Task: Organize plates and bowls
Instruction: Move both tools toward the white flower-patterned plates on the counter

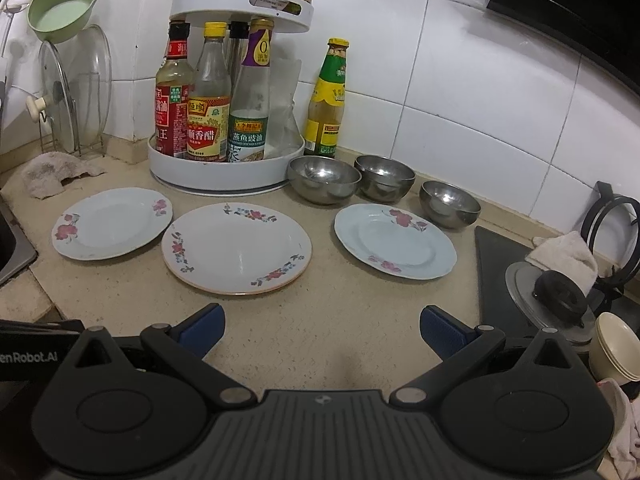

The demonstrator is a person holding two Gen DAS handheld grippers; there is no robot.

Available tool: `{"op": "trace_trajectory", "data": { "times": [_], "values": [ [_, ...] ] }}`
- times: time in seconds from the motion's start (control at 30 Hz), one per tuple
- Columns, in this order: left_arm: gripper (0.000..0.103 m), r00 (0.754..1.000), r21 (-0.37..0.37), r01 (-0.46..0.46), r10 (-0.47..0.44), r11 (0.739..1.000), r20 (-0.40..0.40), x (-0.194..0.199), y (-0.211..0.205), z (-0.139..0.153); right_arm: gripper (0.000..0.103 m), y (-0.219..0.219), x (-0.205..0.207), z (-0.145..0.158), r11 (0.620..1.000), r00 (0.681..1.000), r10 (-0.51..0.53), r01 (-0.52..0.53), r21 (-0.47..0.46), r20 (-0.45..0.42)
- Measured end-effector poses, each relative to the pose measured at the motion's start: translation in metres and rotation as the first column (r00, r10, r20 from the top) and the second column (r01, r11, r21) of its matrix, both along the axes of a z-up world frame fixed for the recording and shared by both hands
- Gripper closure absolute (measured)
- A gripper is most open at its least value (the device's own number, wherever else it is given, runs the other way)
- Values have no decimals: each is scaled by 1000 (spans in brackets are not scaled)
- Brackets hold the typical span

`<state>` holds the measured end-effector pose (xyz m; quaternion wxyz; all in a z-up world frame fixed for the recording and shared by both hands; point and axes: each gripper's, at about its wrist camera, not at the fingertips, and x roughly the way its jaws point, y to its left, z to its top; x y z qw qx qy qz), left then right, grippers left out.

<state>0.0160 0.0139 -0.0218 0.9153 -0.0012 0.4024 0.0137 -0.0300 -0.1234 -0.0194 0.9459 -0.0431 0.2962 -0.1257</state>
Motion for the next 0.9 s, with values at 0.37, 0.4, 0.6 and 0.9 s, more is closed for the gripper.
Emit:
{"op": "trace_trajectory", "data": {
  "times": [0.37,0.4,0.6,0.9],
  "values": [
    [0,1000,-1,5,-5,1000,-8,1,-2,-1,2,4,-2,0,1000,1000,13,-13,12,-5],
    [0,1000,-1,5,-5,1000,-9,1,-2,-2,2,4,-2,0,1000,1000,14,-13,12,-7],
    [0,1000,3,9,-9,1000,-9,2,-3,-3,2,7,-1,0,1000,1000,21,-21,14,-10],
    [0,1000,6,11,-11,1000,-6,3,-2,-3,2,10,1,-1,1000,1000,22,-21,14,-12]
  ]
}}
